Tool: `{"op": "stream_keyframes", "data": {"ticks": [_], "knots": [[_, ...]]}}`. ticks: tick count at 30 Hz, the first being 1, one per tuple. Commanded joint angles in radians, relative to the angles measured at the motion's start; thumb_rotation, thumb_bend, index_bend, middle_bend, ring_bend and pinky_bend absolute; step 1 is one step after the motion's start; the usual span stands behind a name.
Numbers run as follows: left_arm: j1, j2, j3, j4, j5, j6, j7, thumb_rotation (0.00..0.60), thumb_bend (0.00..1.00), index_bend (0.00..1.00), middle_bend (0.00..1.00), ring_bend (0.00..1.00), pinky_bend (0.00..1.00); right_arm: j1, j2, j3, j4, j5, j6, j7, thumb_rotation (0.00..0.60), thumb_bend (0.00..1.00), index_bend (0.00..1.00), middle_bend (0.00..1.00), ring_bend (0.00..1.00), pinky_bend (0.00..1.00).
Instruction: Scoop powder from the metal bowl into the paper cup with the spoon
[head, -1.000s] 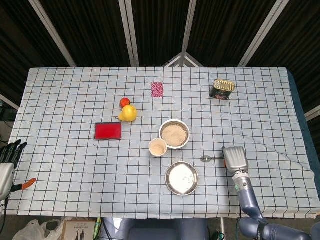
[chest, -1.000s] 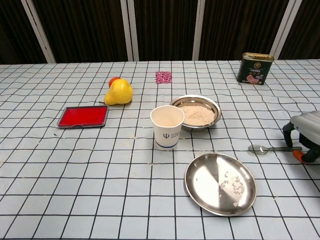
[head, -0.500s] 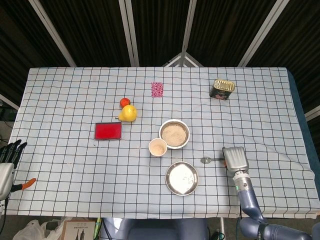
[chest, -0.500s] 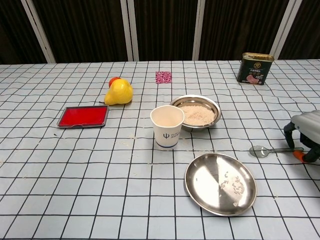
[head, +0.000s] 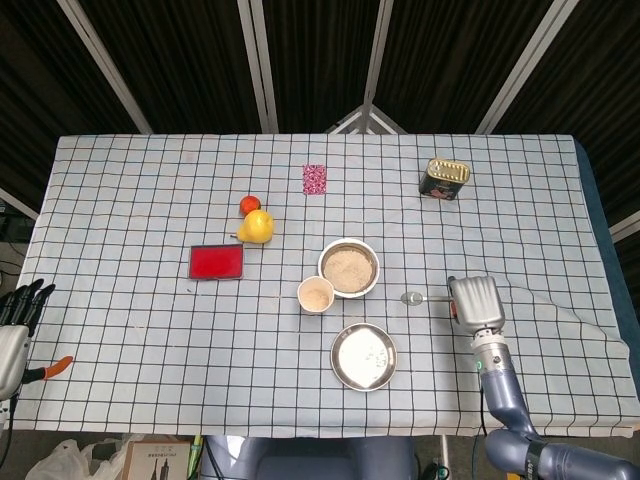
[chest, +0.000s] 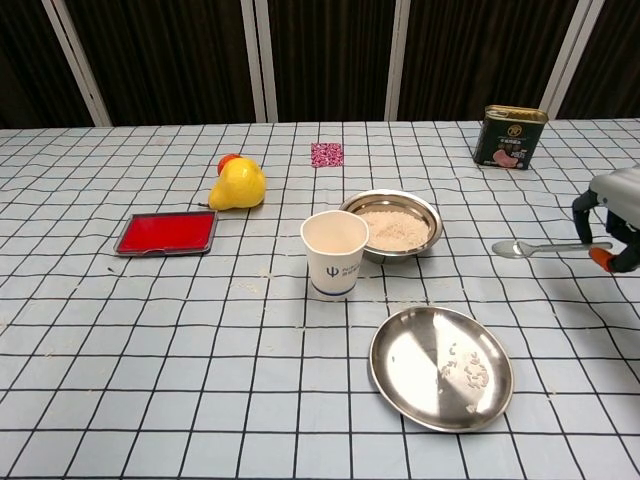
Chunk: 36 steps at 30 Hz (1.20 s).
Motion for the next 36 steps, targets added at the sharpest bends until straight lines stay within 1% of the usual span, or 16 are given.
{"op": "stream_keyframes", "data": {"ticks": [1, 9, 12, 16, 21, 24, 27, 32, 34, 36], "knots": [[-0.001, 0.003, 0.000, -0.001, 0.000, -0.003, -0.005, 0.600, 0.00, 0.00, 0.00, 0.00, 0.00, 0.020, 0.021, 0.024, -0.034, 0.025, 0.009, -0.037, 0.600, 0.61, 0.57, 0.93, 1.00, 0.97], [-0.003, 0.012, 0.003, -0.006, -0.001, -0.012, -0.018, 0.600, 0.00, 0.00, 0.00, 0.00, 0.00, 0.078, 0.015, 0.064, -0.067, 0.068, 0.034, -0.147, 0.600, 0.64, 0.58, 0.93, 1.00, 0.97], [-0.004, 0.015, 0.002, -0.014, -0.010, -0.019, -0.026, 0.600, 0.00, 0.00, 0.00, 0.00, 0.00, 0.112, -0.020, 0.074, -0.048, 0.079, 0.055, -0.211, 0.600, 0.66, 0.58, 0.93, 1.00, 0.97], [-0.006, 0.020, -0.002, -0.020, -0.020, -0.025, -0.036, 0.600, 0.00, 0.00, 0.00, 0.00, 0.00, 0.147, -0.074, 0.081, -0.013, 0.086, 0.072, -0.261, 0.600, 0.66, 0.58, 0.93, 1.00, 0.97], [-0.010, 0.031, -0.003, -0.026, -0.030, -0.040, -0.057, 0.600, 0.00, 0.00, 0.00, 0.00, 0.00, 0.196, -0.163, 0.079, 0.067, 0.087, 0.086, -0.322, 0.600, 0.67, 0.58, 0.93, 1.00, 0.97], [-0.011, 0.037, -0.001, -0.028, -0.026, -0.045, -0.068, 0.600, 0.00, 0.00, 0.00, 0.00, 0.00, 0.229, -0.226, 0.073, 0.142, 0.078, 0.088, -0.354, 0.600, 0.67, 0.59, 0.93, 1.00, 0.97], [-0.012, 0.041, 0.000, -0.028, -0.025, -0.048, -0.077, 0.600, 0.00, 0.00, 0.00, 0.00, 0.00, 0.252, -0.269, 0.068, 0.201, 0.063, 0.088, -0.370, 0.600, 0.67, 0.59, 0.93, 1.00, 0.97], [-0.014, 0.049, 0.000, -0.030, -0.027, -0.056, -0.100, 0.600, 0.00, 0.00, 0.00, 0.00, 0.00, 0.297, -0.345, 0.042, 0.343, -0.015, 0.101, -0.390, 0.600, 0.68, 0.59, 0.93, 1.00, 0.97], [-0.015, 0.052, 0.000, -0.031, -0.028, -0.059, -0.105, 0.600, 0.00, 0.00, 0.00, 0.00, 0.00, 0.307, -0.363, 0.036, 0.379, -0.038, 0.103, -0.386, 0.600, 0.68, 0.59, 0.93, 1.00, 0.97], [-0.016, 0.055, 0.000, -0.032, -0.030, -0.064, -0.110, 0.600, 0.00, 0.00, 0.00, 0.00, 0.00, 0.323, -0.386, 0.023, 0.440, -0.079, 0.107, -0.379, 0.600, 0.68, 0.60, 0.93, 1.00, 0.97]]}}
